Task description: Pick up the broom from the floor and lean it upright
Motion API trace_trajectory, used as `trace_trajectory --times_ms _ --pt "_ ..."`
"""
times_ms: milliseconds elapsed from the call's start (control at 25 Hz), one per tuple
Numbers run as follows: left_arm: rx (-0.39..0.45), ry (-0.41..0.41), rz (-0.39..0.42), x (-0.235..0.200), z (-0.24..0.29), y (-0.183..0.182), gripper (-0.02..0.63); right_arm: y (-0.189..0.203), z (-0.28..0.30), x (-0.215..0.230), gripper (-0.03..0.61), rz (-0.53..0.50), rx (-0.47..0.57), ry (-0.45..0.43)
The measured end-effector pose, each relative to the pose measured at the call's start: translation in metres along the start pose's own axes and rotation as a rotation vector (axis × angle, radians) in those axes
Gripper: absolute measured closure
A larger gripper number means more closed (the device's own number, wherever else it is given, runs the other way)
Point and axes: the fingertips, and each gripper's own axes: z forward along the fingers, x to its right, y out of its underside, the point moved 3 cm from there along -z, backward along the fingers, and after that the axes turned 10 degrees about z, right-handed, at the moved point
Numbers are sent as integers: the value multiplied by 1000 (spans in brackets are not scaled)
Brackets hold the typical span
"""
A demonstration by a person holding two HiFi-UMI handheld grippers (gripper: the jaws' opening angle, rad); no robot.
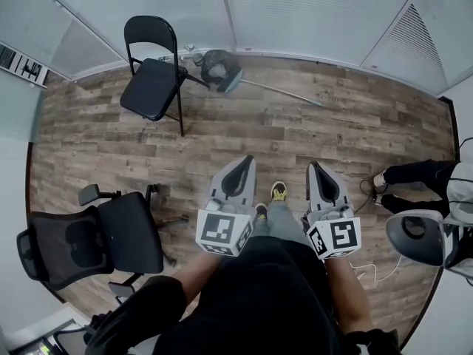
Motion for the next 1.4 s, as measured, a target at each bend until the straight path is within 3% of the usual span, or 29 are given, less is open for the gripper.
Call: trace_trajectory --times_ms 520,840,1400 --pt "2 -14 54 -2 100 -39 592 -40 66 79 563 35 37 -30" --pt "-11 -52 63 -1 140 -44 592 -50 96 117 563 43 20 -63" --pt "-13 -32 15 -43 189 -42 592 -54 163 125 563 34 -3 -60"
